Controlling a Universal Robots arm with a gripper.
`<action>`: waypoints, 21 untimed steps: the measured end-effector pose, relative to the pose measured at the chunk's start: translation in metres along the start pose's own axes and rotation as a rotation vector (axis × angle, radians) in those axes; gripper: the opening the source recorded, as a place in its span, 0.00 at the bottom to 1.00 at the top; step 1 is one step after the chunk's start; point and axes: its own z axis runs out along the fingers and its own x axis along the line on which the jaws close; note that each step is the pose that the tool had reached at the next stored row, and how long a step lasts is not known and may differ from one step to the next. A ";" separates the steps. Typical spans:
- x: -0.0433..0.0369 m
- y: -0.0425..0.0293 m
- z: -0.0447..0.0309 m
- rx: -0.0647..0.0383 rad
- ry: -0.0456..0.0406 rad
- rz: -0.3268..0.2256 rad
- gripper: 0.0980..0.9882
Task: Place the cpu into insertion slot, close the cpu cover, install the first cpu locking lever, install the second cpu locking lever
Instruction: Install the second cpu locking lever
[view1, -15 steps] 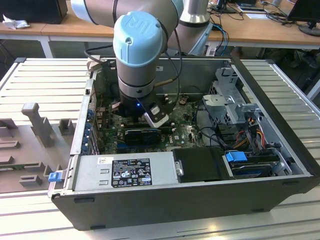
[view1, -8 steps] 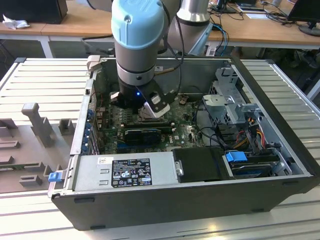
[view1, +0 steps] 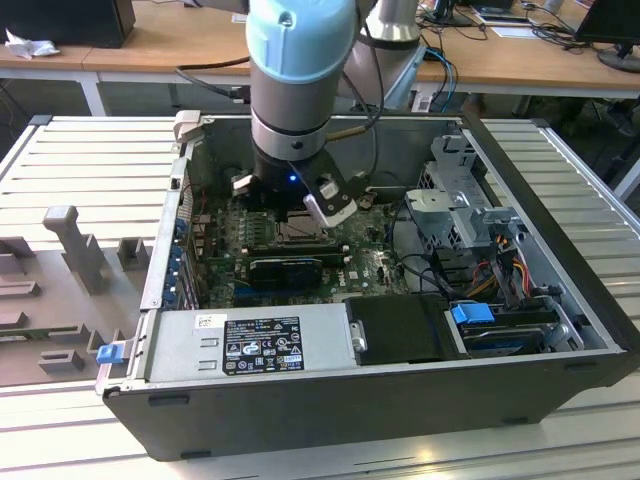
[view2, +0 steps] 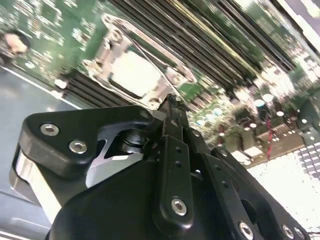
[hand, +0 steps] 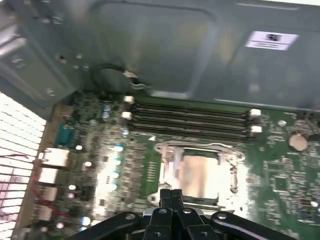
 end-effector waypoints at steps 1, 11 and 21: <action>-0.0081 -0.0008 -0.0003 0.000 0.0039 0.002 0.01; -0.0137 -0.0215 -0.0003 -0.001 0.0080 0.017 0.01; 0.0054 -0.0256 0.0177 -0.003 0.0018 0.034 0.01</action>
